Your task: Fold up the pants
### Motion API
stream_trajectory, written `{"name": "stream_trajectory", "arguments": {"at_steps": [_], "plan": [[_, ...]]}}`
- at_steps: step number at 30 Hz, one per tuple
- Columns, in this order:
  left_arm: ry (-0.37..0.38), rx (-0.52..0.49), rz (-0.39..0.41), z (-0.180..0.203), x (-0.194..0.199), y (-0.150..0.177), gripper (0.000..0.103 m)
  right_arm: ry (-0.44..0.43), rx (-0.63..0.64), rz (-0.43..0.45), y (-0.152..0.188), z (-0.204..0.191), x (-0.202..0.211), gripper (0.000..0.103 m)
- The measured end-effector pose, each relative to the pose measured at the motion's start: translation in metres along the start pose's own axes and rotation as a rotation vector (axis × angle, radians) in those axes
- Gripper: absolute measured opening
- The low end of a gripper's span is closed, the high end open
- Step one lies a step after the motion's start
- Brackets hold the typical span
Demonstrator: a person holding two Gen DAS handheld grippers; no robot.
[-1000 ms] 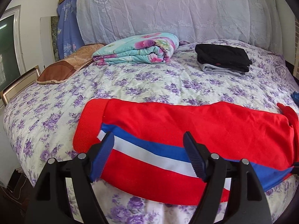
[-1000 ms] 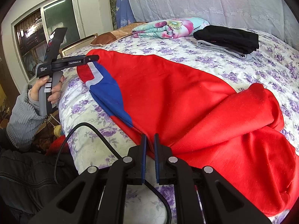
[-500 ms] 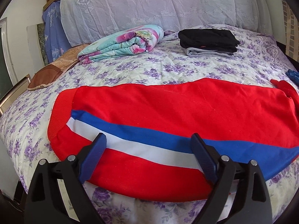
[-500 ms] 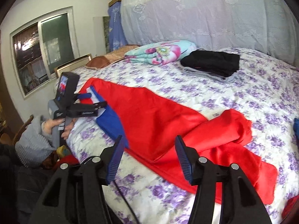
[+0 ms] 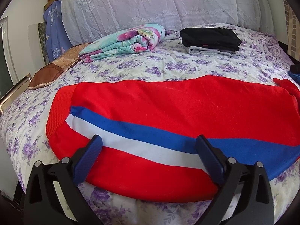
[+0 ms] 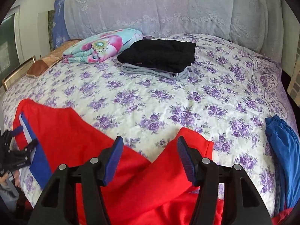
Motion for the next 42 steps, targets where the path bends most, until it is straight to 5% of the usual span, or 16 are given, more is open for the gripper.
{"name": "stream_trajectory", "arguments": {"at_steps": [4,14,21,33,42], "plan": [[0.009,-0.003,-0.003,-0.001,-0.001,0.001,0.098,0.024,-0.041,-0.025,0.002,0.004,-0.01,0.089],[0.023,0.009,-0.012,-0.003,-0.002,0.001,0.098,0.105,-0.084,-0.301,-0.016,0.028,-0.066,0.095],[0.032,0.005,-0.011,-0.003,-0.002,0.002,0.098,0.111,-0.053,-0.37,-0.021,0.029,-0.084,0.093],[0.041,0.004,-0.01,-0.003,-0.001,0.002,0.098,0.086,-0.048,-0.451,0.004,0.036,-0.1,0.059],[0.041,0.004,-0.01,-0.003,-0.001,0.002,0.098,0.018,-0.161,-0.266,0.011,0.06,-0.06,0.025]]}}
Point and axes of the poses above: each gripper's, at about its wrist camera, not at the fingertips, and x roughly against the way its jaws point, z to its right, y to its underside, the point moved 1 cm from there along -x, roughly the way its jaws point, and after that the axes turned 14 degrees about x, right-handed, at the moved point
